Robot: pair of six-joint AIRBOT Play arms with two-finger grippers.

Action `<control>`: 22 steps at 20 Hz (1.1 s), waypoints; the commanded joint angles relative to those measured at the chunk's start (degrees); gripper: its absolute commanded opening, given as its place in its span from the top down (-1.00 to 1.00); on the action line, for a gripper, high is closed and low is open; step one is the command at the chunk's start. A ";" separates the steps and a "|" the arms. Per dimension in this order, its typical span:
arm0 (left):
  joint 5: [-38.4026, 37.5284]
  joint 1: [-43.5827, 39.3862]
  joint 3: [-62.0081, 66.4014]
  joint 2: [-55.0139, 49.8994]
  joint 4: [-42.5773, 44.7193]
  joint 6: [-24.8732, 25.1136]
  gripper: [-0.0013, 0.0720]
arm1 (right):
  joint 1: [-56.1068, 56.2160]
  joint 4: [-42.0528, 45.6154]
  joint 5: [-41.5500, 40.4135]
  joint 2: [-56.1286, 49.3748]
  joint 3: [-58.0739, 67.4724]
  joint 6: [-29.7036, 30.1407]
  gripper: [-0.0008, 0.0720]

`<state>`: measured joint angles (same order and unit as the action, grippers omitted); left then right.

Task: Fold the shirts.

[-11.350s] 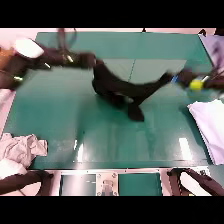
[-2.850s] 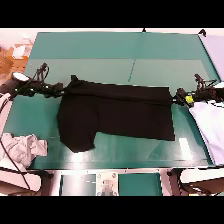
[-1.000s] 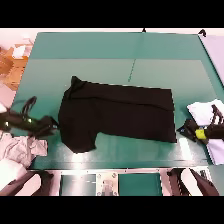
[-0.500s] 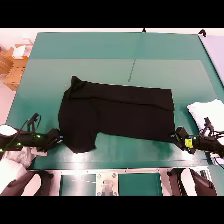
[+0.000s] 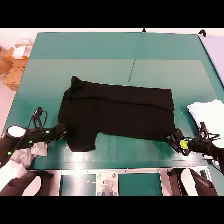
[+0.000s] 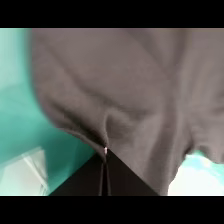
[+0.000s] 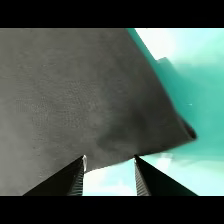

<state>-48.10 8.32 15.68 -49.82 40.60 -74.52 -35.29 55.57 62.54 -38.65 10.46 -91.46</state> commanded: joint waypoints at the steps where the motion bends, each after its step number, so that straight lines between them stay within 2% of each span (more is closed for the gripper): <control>1: 1.86 -1.25 0.02 0.07 -5.86 4.66 0.87 | 0.02 -1.11 -5.31 -2.32 -2.23 -0.07 -0.19; 5: 0.07 -1.25 0.02 0.07 -5.73 5.03 0.87 | 0.02 -4.37 -9.66 -3.28 -2.27 -0.02 -0.19; 6: -0.17 -1.25 0.02 0.07 -5.73 5.57 0.87 | 0.02 -4.44 -11.19 -3.26 -2.27 -0.04 0.06; 7: -0.52 -1.25 0.02 0.07 -5.73 5.90 0.87 | 0.02 -4.57 -12.20 -3.26 -2.27 -0.02 0.47; 8: -0.85 -1.25 0.02 0.11 -5.75 6.03 0.87 | 0.02 -4.63 -12.72 -3.26 -2.27 -0.04 0.57; 9: -1.31 -1.25 0.02 0.11 -5.88 6.03 0.87 | 0.02 -5.07 -12.72 -3.26 -2.27 -0.02 0.55; 10: -2.01 -1.25 0.02 0.11 -5.92 6.08 0.87 | 0.02 -5.22 -11.74 -3.26 -2.03 -0.02 0.30; 11: -2.86 -1.25 0.02 0.11 -5.92 6.36 0.87 | 0.02 -4.79 -9.92 -3.26 -1.31 0.61 -0.18; 12: -3.54 -1.25 0.02 0.11 -5.92 7.23 0.87 | 0.02 -3.74 -7.21 -3.23 0.26 1.75 -0.37; 14: -4.00 -1.25 0.02 0.11 -5.88 7.56 0.87 | 0.02 0.04 -0.26 -3.23 5.09 1.88 -0.36; 18: -3.80 -1.25 0.02 0.11 -5.88 7.56 0.87 | 0.02 9.94 12.98 -2.45 12.90 -5.70 -0.36; 20: -3.32 -1.25 0.02 0.11 -5.88 7.61 0.87 | 0.02 12.22 15.61 -1.16 11.93 -8.44 -0.36; 22: -2.47 -1.25 0.02 0.11 -5.88 8.20 0.87 | 0.04 11.65 13.99 -0.94 9.03 -10.25 -0.37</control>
<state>-51.40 7.09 15.68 -49.76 34.70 -66.87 -35.31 65.12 73.54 -40.29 20.53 -97.73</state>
